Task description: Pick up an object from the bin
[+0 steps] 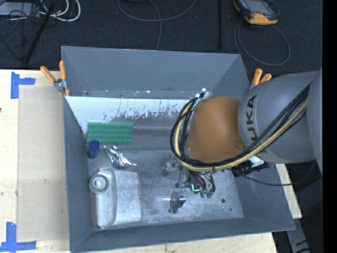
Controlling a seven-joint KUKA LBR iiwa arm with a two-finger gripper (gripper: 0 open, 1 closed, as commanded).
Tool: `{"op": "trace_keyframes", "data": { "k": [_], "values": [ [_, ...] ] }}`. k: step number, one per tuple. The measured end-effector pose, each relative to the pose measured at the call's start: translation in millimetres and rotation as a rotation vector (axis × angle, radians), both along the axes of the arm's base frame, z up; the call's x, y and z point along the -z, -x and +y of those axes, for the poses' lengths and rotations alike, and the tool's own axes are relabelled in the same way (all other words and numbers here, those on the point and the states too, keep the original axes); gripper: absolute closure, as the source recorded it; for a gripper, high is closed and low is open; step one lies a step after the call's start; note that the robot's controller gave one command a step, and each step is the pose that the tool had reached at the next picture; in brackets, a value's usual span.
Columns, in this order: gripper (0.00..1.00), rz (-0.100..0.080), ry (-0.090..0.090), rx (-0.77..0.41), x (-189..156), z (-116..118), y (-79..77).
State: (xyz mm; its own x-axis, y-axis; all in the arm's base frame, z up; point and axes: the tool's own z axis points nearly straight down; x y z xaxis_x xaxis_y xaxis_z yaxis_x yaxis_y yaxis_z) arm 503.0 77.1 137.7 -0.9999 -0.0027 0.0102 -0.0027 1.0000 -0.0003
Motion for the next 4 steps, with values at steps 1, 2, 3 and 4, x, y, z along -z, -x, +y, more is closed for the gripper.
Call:
{"op": "trace_keyframes", "data": {
  "k": [1,2,3,4],
  "values": [
    [0.0,-0.01,-0.001,-0.073,68.9,-87.8,0.7],
    [0.0,-0.01,0.003,-0.041,28.2,-209.0,25.0],
    [0.0,-0.022,-0.001,-0.149,64.1,-232.4,25.1],
    [0.0,-0.013,-0.002,-0.215,38.4,-219.2,14.8]
  ]
}}
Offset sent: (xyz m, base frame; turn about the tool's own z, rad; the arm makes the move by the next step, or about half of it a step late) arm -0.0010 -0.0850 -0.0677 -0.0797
